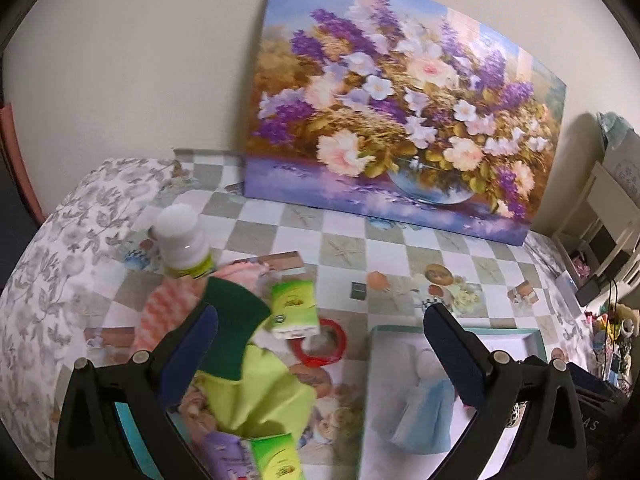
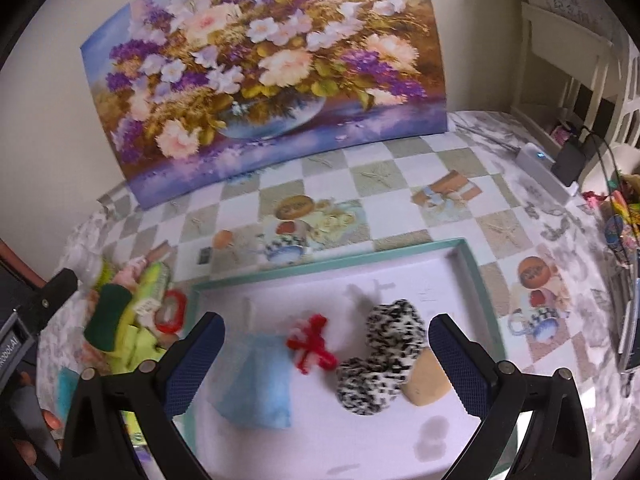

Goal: Organize soft objects
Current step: 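Move both grippers back toward the remaining pile of soft items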

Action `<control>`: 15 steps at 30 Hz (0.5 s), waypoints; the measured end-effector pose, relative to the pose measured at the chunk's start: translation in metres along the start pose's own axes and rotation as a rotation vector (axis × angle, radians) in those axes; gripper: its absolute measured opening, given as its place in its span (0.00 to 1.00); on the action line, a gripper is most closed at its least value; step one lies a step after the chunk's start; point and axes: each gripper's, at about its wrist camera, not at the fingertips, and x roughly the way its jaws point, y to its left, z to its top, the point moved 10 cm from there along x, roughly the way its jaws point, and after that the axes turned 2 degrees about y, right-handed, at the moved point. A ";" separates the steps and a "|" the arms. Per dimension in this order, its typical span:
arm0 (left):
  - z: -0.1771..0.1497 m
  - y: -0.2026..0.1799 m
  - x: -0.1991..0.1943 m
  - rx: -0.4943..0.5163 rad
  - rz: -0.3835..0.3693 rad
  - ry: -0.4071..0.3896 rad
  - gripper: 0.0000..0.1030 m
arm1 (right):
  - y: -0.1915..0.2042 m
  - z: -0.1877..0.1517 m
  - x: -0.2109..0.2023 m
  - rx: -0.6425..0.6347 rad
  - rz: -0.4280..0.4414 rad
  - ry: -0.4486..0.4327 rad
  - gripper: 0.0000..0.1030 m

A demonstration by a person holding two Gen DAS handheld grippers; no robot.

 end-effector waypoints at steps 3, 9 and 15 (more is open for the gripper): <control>0.001 0.015 -0.006 -0.002 0.027 0.026 1.00 | 0.020 -0.001 -0.003 -0.022 0.043 0.010 1.00; 0.000 0.048 -0.021 -0.049 0.031 0.059 1.00 | 0.063 -0.004 -0.012 -0.052 0.150 0.014 1.00; -0.005 0.084 -0.025 -0.130 0.036 0.114 1.00 | 0.094 -0.024 -0.003 -0.104 0.153 0.067 1.00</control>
